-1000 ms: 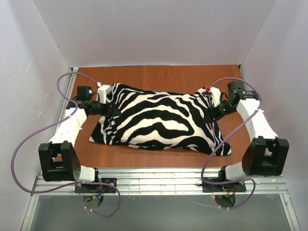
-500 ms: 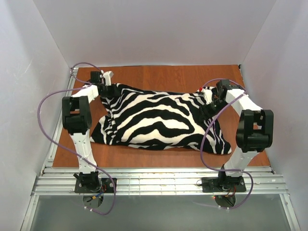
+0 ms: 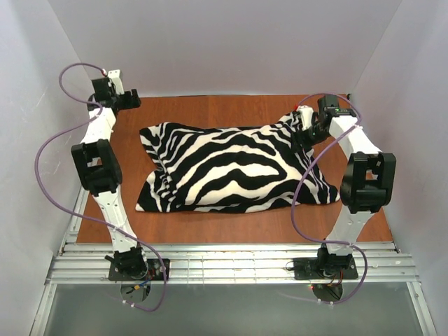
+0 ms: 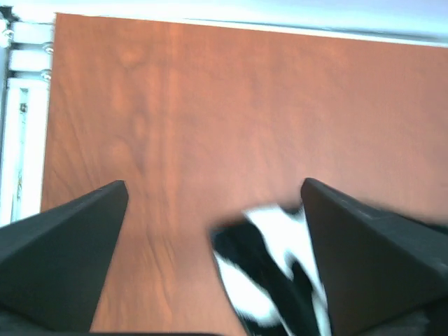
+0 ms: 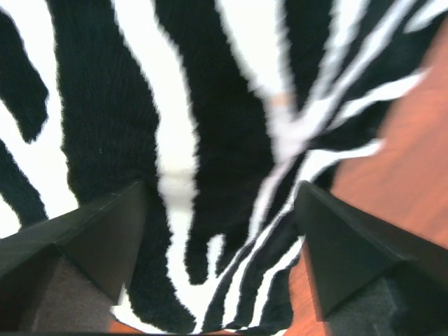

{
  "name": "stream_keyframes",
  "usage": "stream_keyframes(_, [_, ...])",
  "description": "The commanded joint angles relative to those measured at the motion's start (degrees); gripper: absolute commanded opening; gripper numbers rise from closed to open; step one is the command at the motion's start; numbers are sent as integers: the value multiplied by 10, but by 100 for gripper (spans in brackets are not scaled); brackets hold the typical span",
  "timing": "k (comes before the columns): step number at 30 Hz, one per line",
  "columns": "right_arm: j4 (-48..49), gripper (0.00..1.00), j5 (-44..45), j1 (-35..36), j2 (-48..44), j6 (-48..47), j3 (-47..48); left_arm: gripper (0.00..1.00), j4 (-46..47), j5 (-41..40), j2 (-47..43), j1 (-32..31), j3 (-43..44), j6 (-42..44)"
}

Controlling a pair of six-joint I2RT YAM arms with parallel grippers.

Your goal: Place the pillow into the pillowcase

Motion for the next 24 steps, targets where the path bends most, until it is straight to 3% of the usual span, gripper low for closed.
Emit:
stream_keyframes(1, [44,89,-18,-14,-87,9,29,98,-160,83,-134,-23,2,53])
stream_keyframes(2, [38,99,-27,-16,-136,2,25,98,-214,118,-180,-23,-42,61])
stream_keyframes(8, [-35,99,-52,-44,-308,-32,-50,98,-271,151,-415,-23,-279,83])
stream_keyframes(13, [-47,99,-56,-45,-425,-38,-227,98,-303,157,-545,-23,-382,130])
stream_keyframes(17, [-32,99,-55,-45,-496,-19,-306,98,-303,140,-603,-23,-454,152])
stream_keyframes(24, [-24,99,-53,-44,-513,4,-312,98,-283,179,-634,-23,-510,124])
